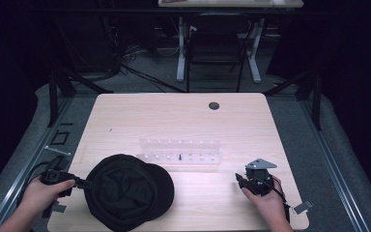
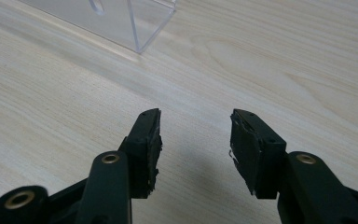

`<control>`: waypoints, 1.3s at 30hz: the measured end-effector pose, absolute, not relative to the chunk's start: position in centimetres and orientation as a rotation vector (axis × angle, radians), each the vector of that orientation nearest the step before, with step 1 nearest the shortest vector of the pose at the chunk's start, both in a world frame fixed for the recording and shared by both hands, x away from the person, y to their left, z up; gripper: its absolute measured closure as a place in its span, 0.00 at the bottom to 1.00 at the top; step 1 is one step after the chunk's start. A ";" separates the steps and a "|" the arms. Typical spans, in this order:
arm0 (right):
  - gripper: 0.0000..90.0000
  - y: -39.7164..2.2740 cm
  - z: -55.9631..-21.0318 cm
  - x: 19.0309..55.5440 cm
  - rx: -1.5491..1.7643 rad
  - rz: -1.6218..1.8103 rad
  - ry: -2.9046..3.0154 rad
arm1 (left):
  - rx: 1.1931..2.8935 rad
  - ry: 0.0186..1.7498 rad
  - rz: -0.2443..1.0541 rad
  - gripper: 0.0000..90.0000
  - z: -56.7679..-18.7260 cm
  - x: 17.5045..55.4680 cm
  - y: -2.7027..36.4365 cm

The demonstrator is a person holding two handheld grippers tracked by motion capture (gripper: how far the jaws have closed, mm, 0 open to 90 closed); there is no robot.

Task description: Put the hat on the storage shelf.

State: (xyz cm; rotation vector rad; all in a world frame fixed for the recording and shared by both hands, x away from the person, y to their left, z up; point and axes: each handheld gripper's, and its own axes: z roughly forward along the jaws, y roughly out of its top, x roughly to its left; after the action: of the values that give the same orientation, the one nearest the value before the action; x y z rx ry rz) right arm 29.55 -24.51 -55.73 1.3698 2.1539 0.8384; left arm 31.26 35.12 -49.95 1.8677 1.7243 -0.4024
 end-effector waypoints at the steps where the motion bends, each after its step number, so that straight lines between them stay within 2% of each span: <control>1: 0.58 -24.5 -55.7 29.6 1.370 0.836 2.154 | 1.866 1.717 -0.408 0.94 -49.6 31.2 35.1; 39: 0.58 -24.6 -55.8 29.6 1.385 0.859 2.149 | 1.884 1.566 -0.372 0.95 -40.0 31.3 32.9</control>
State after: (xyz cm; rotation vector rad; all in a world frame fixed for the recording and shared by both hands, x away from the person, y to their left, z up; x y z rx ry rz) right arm 29.63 -24.61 -55.83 1.3854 2.1488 0.8585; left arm 31.31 32.93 -39.97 1.8845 1.5658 -0.3716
